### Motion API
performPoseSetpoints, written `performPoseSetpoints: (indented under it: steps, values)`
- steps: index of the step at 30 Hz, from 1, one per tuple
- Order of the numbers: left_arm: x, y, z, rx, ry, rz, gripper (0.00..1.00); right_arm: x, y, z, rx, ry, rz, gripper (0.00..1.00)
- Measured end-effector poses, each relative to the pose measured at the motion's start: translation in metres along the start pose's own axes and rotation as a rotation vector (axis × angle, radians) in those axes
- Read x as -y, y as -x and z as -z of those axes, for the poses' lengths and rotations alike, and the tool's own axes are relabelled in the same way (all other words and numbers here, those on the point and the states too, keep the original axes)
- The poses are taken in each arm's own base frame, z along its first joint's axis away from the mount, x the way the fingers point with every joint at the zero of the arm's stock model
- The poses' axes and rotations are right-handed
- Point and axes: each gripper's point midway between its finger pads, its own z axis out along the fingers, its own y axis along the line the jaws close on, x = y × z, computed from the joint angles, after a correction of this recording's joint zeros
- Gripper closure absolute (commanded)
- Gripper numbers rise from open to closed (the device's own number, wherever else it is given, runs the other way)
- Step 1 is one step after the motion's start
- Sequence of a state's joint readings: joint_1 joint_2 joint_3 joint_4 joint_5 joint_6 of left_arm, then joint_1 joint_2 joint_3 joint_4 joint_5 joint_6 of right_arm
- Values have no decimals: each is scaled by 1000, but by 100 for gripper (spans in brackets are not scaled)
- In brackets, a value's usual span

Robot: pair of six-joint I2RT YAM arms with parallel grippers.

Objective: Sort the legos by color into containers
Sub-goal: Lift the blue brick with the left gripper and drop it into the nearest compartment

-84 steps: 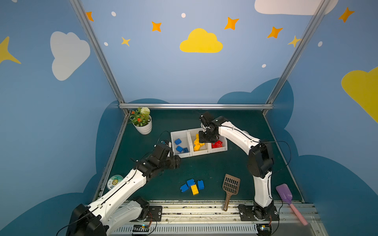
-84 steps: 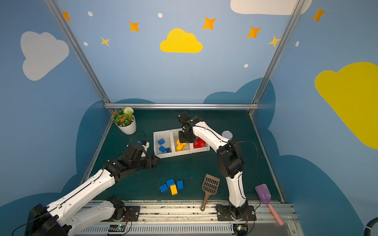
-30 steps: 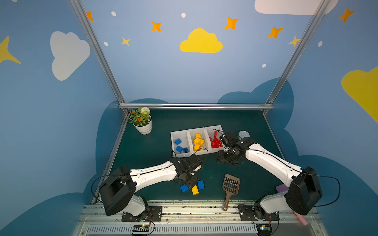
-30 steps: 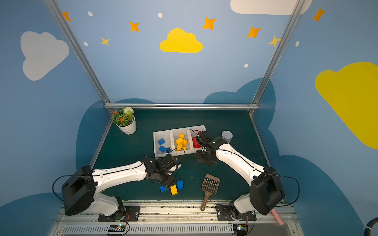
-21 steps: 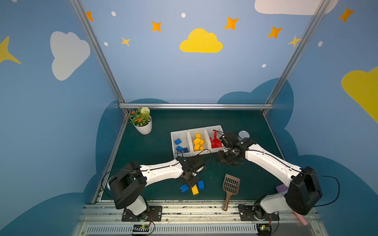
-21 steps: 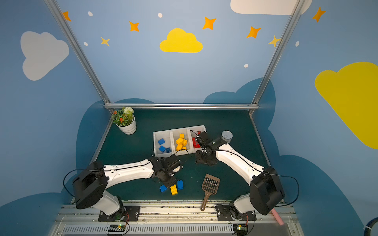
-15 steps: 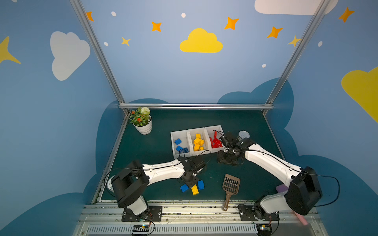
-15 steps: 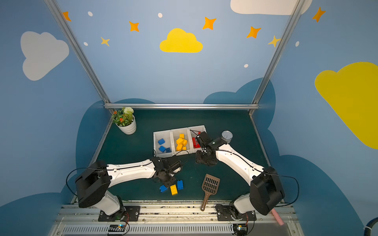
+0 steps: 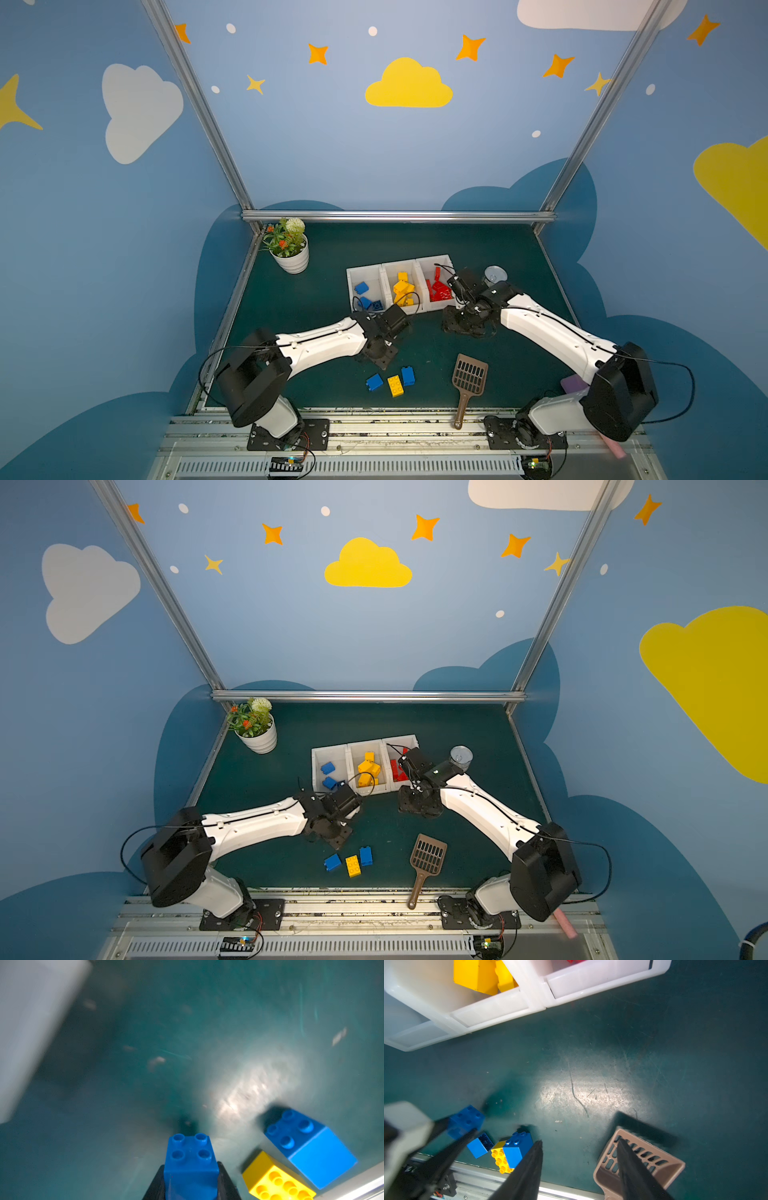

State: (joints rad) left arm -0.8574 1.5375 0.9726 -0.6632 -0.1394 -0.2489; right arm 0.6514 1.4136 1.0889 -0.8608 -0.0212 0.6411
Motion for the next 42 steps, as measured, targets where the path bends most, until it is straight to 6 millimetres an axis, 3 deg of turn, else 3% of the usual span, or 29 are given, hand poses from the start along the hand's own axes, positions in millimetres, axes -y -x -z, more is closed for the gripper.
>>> performPoseSetpoints:
  steps: [8,12,15,18,21,26,33,42]
  values:
    - [-74,84,62,344,10,258,69,0,-1,2,2,2,-4,43]
    - [-109,107,70,404,39,333,69,0,-1,2,2,2,-8,43]
    - [-125,120,59,395,53,356,67,0,-1,2,2,2,-9,43]
    - [-134,125,41,356,58,367,64,0,-1,2,2,2,-10,43]
    - [-138,124,23,313,54,377,53,1,-1,3,0,2,-10,43]
    - [-141,121,13,287,53,390,36,1,-3,6,1,3,-11,41]
    - [-138,124,20,308,36,402,29,0,-6,7,-2,3,-5,40]
    - [-134,110,56,395,19,437,26,-20,-25,1,-41,13,72,39]
